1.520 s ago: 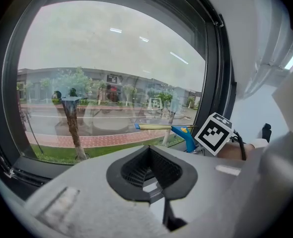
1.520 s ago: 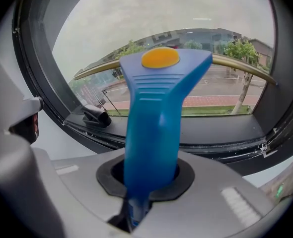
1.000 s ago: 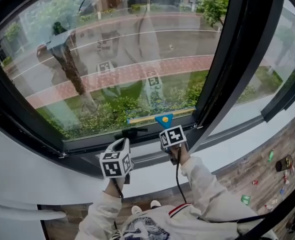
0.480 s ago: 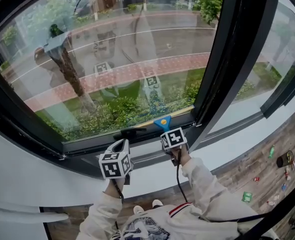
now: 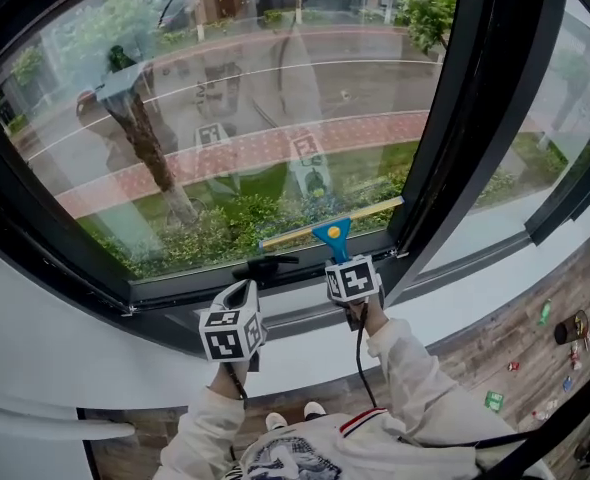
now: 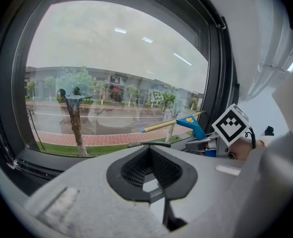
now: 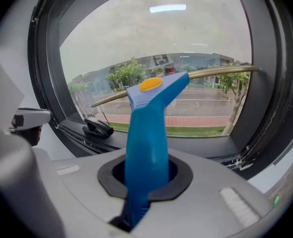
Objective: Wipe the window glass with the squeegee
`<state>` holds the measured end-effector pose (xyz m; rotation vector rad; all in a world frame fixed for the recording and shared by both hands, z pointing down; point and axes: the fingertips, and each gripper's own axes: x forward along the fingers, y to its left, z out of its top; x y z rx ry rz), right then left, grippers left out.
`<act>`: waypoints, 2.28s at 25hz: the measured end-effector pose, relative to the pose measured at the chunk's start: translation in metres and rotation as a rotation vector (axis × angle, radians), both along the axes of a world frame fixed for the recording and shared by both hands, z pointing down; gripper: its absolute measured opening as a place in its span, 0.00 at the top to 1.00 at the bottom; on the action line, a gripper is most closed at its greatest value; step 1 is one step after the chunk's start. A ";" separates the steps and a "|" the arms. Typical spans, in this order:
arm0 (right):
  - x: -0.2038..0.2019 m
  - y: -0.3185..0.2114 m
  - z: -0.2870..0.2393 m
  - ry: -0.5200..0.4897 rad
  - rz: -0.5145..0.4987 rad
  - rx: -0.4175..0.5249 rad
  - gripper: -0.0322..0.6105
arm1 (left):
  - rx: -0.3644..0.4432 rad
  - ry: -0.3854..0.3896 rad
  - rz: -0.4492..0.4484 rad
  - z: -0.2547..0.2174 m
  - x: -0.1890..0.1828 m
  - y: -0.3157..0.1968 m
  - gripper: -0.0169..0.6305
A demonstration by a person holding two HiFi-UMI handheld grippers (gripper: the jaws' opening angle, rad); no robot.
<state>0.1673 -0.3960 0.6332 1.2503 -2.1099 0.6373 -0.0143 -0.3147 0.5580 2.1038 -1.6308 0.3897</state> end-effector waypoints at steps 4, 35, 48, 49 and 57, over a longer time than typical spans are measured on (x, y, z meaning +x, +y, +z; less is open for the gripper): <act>0.001 -0.004 -0.031 0.043 0.004 0.071 0.89 | 0.061 -0.051 -0.022 -0.016 -0.017 0.004 0.97; -0.318 0.072 -0.444 -0.301 -0.143 0.477 0.89 | 0.657 -0.184 0.045 -0.354 -0.261 0.058 0.97; -0.355 0.036 -0.552 -0.353 -0.129 0.582 0.89 | 0.692 -0.175 -0.021 -0.423 -0.294 0.041 0.97; -0.355 0.034 -0.554 -0.348 -0.126 0.587 0.89 | 0.693 -0.169 -0.021 -0.423 -0.294 0.041 0.97; -0.361 0.016 -0.547 -0.337 -0.124 0.554 0.89 | 0.675 -0.134 0.006 -0.411 -0.286 0.036 0.97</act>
